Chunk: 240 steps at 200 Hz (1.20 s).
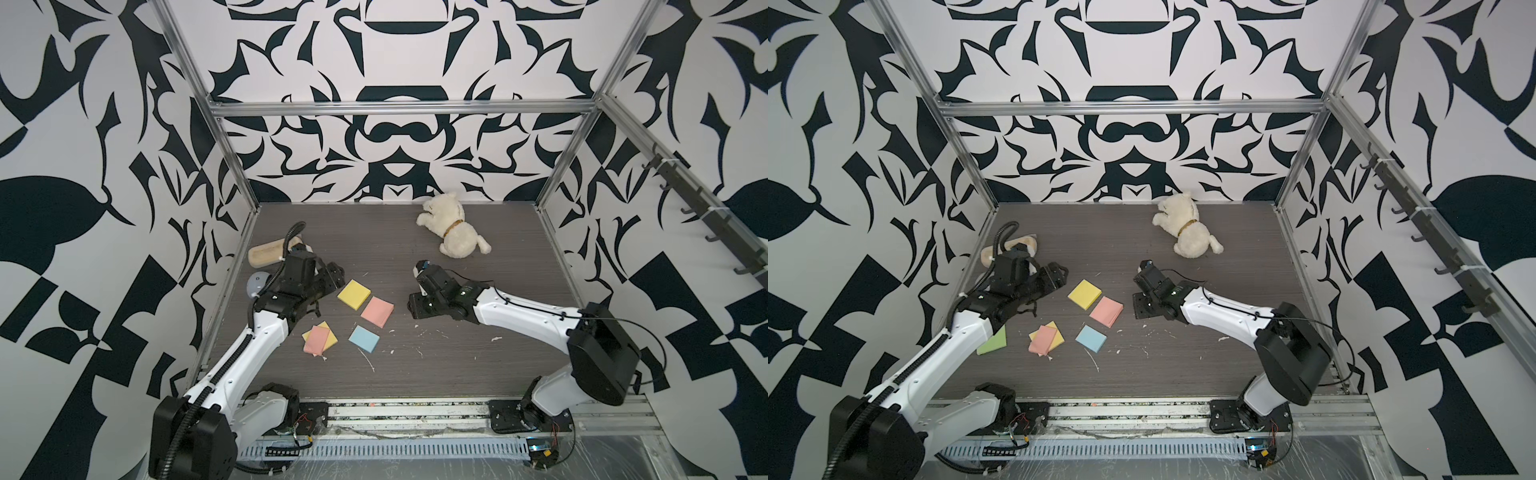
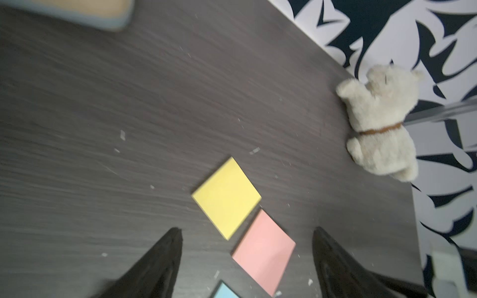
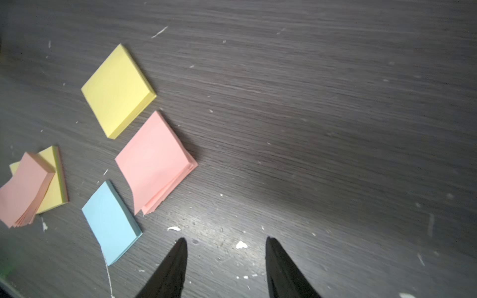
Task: Tear off pages from different memo pads
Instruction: Pick up the memo pad from the center of the board.
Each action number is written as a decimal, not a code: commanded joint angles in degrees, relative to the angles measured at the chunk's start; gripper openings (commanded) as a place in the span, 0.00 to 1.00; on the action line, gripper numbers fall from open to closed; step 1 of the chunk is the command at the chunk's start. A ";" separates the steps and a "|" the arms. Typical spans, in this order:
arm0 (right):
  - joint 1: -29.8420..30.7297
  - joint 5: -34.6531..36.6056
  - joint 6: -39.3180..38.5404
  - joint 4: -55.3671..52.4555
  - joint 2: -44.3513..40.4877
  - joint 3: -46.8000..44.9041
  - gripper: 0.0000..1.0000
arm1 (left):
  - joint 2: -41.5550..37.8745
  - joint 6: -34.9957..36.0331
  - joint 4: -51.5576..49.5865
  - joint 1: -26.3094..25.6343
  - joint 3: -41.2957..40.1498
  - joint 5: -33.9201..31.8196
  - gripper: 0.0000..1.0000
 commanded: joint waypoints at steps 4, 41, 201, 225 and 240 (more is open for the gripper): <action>-0.67 -9.33 4.53 4.03 3.24 4.18 0.41 | 0.07 -4.78 3.74 -6.95 -4.89 3.16 0.76; -1.42 -13.22 3.87 1.46 11.31 10.62 0.36 | 4.56 -5.98 10.77 -14.62 -8.86 7.69 0.70; -5.83 -30.96 11.92 12.15 25.21 13.82 0.29 | 18.92 -10.97 22.76 -15.46 -14.18 6.48 0.47; -5.84 -32.77 12.94 14.50 24.28 12.56 0.26 | 19.56 -11.07 23.56 -15.28 -14.23 6.82 0.45; -5.83 -33.90 13.47 15.95 23.50 11.66 0.25 | 19.98 -11.14 23.86 -15.28 -14.03 7.19 0.43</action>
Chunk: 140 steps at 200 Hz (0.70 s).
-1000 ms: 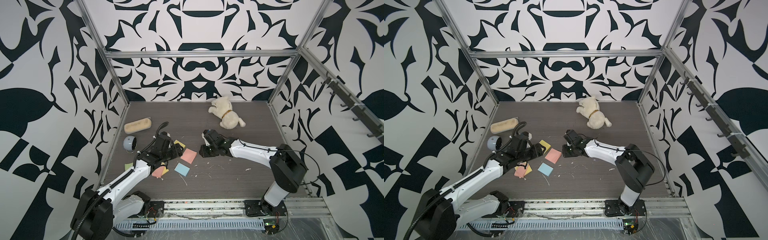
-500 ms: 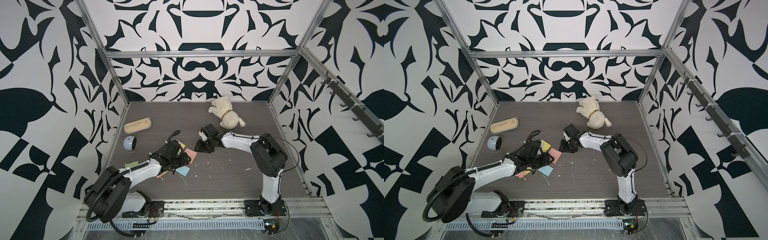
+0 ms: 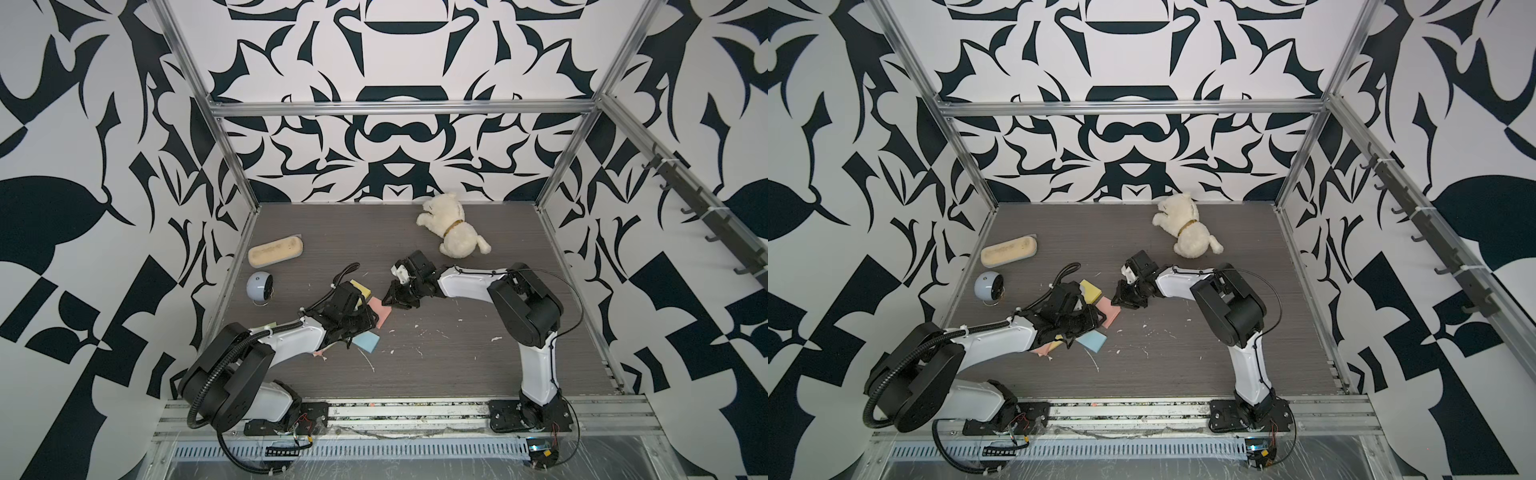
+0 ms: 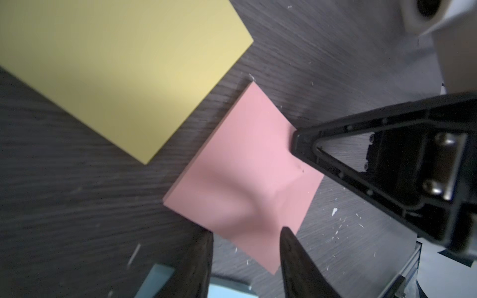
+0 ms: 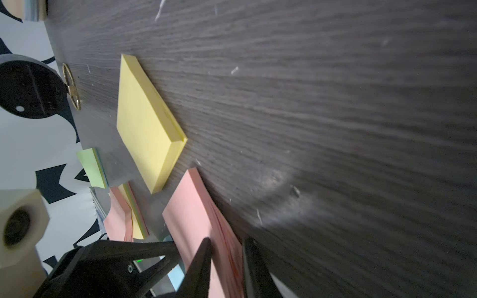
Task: Tear off pages from different memo pads
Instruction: Pick up the memo pad from the center of the board.
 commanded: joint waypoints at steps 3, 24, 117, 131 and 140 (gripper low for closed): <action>0.39 -4.06 2.14 4.16 -2.53 -1.42 0.24 | 1.48 -0.95 1.18 0.28 -0.77 -0.18 0.43; 0.44 -4.33 2.25 4.62 -3.98 -2.33 0.22 | 1.84 -1.09 1.66 0.28 -0.85 0.17 0.40; -1.91 -1.41 15.11 23.04 -12.16 -14.49 0.00 | -11.82 2.53 -3.74 5.71 4.40 3.90 0.52; -3.63 0.24 18.89 27.08 -16.24 -18.52 0.00 | -14.46 1.77 -3.61 9.90 5.71 7.37 0.57; -4.84 2.02 20.60 27.80 -19.91 -20.98 0.00 | -15.32 0.83 -3.07 12.19 6.76 8.77 0.60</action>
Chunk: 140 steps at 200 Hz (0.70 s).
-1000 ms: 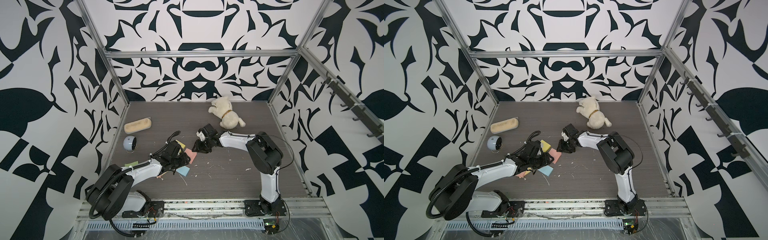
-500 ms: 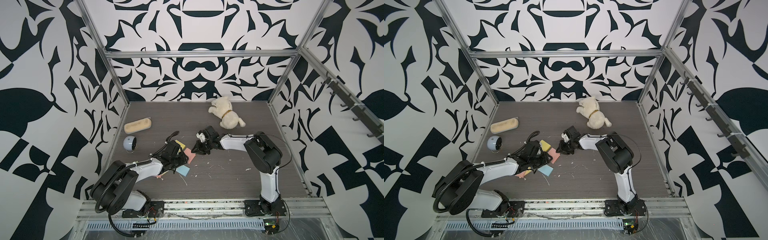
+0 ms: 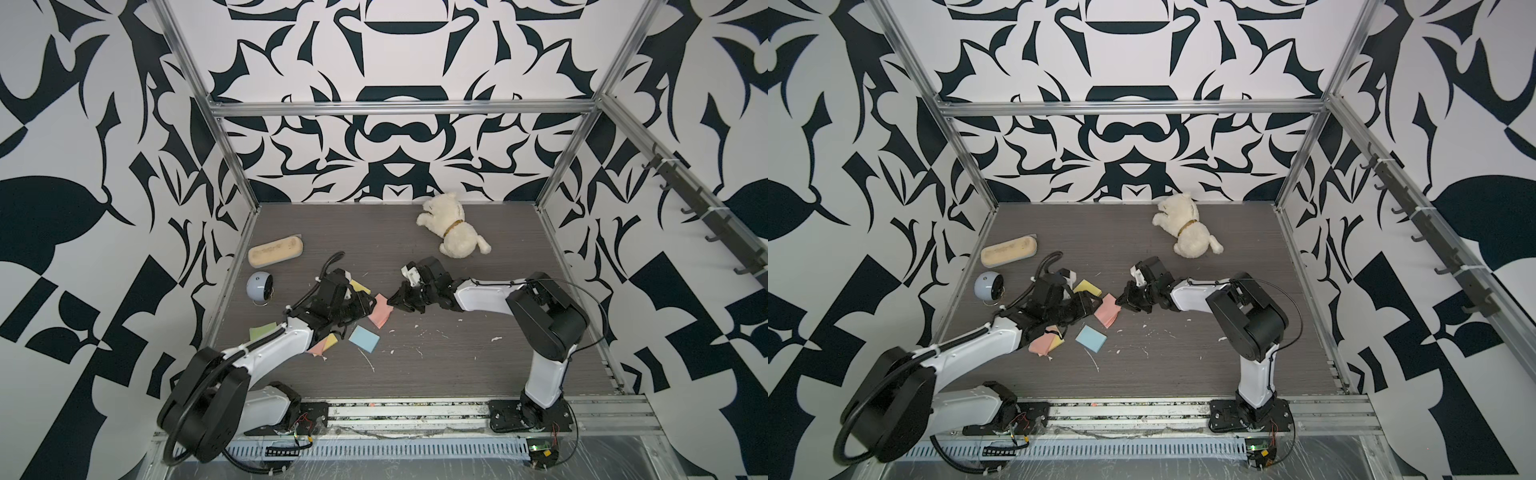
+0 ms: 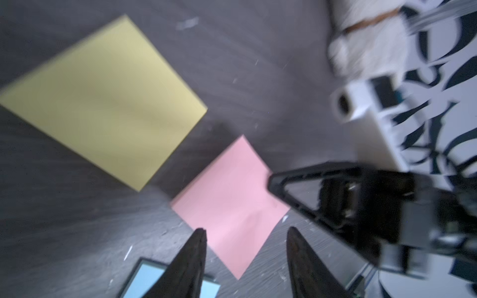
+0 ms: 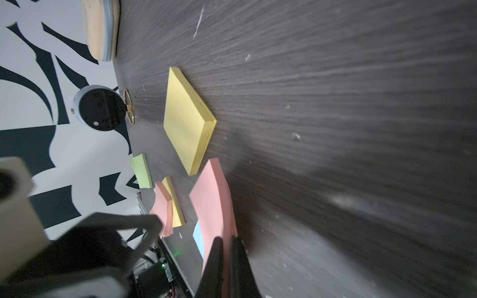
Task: Tear off pages from different memo pads
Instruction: Pick up the memo pad from the center of the board.
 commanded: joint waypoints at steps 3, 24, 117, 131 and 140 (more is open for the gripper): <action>-3.12 3.54 8.31 9.71 -9.70 -5.19 0.00 | -3.73 -1.16 -0.07 5.75 4.06 5.30 0.61; -5.19 8.05 12.18 7.70 -18.06 -9.34 0.00 | -0.37 -3.97 2.31 7.67 7.80 9.71 0.75; -4.63 18.23 23.34 -1.00 -34.73 -13.40 0.00 | 17.23 -19.52 21.90 1.03 13.85 18.86 0.83; -4.49 18.23 23.97 -0.74 -34.64 -13.48 0.00 | 18.00 -19.34 22.71 -0.17 13.93 19.10 0.81; -4.21 18.31 24.31 -0.64 -34.42 -13.79 0.00 | 18.38 -19.58 23.60 -0.53 13.88 19.32 0.79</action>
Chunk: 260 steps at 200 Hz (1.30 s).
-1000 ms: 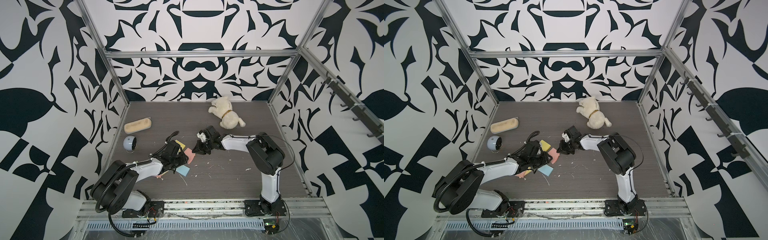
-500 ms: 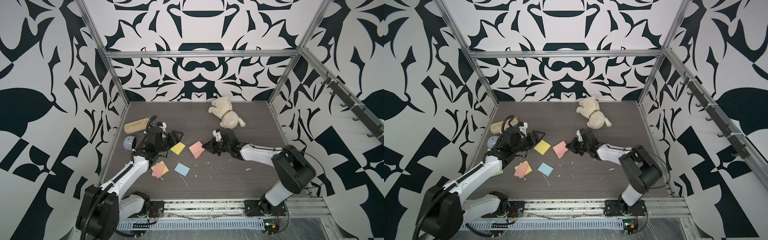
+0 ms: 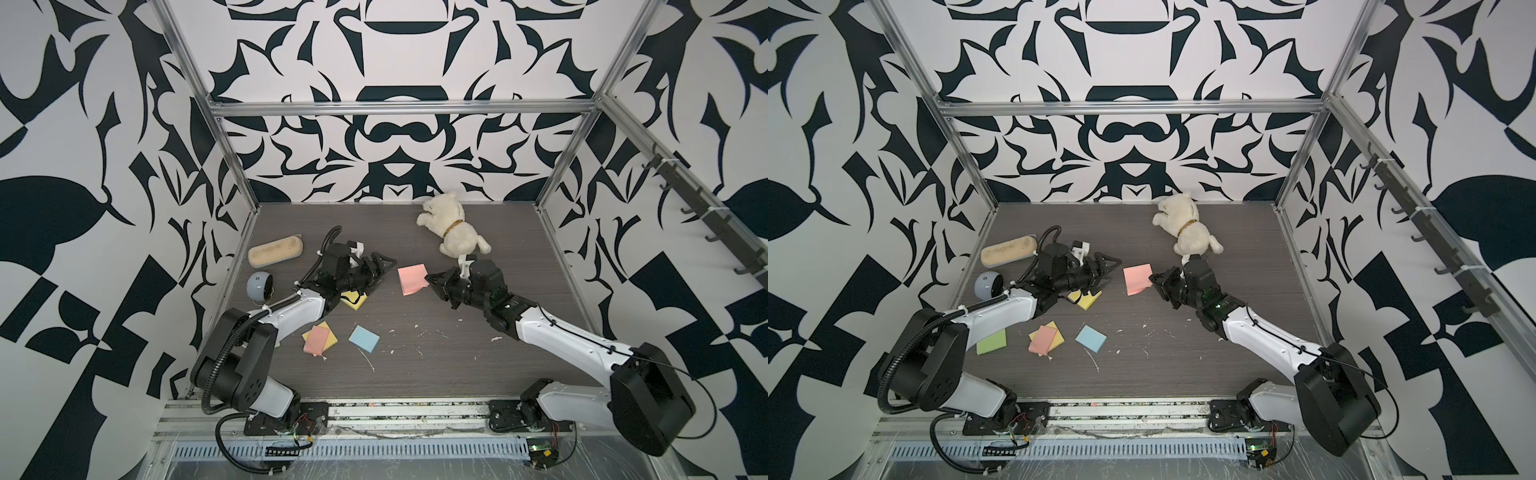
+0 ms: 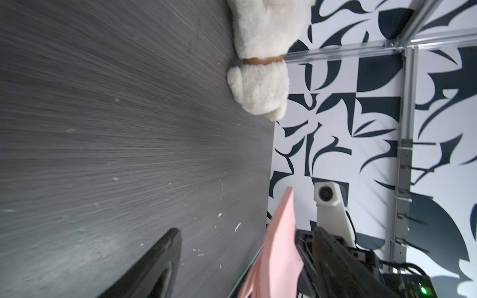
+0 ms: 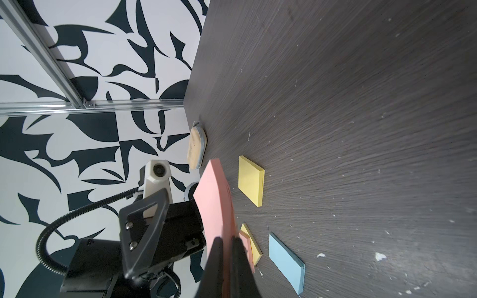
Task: Tear off pages from different memo pads
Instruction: Pick up the memo pad from the center of the board.
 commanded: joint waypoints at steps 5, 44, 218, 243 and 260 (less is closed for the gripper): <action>0.82 1.70 1.93 -0.28 -0.85 1.20 0.00 | 1.52 -1.43 5.11 -1.44 1.46 1.58 0.77; 1.71 1.27 3.23 1.38 -0.01 1.71 0.00 | 4.56 0.14 4.09 -1.90 2.61 3.49 0.62; 2.78 1.12 6.57 3.50 0.85 0.32 0.00 | 5.56 4.55 1.42 -2.03 5.23 8.65 0.03; 2.79 -0.51 4.74 2.49 0.00 0.11 0.21 | 4.61 6.65 -3.11 -0.20 6.67 8.86 0.00; 2.53 -1.05 -2.72 -6.05 -2.37 1.15 0.33 | 4.67 9.28 -13.26 2.66 9.93 9.61 0.00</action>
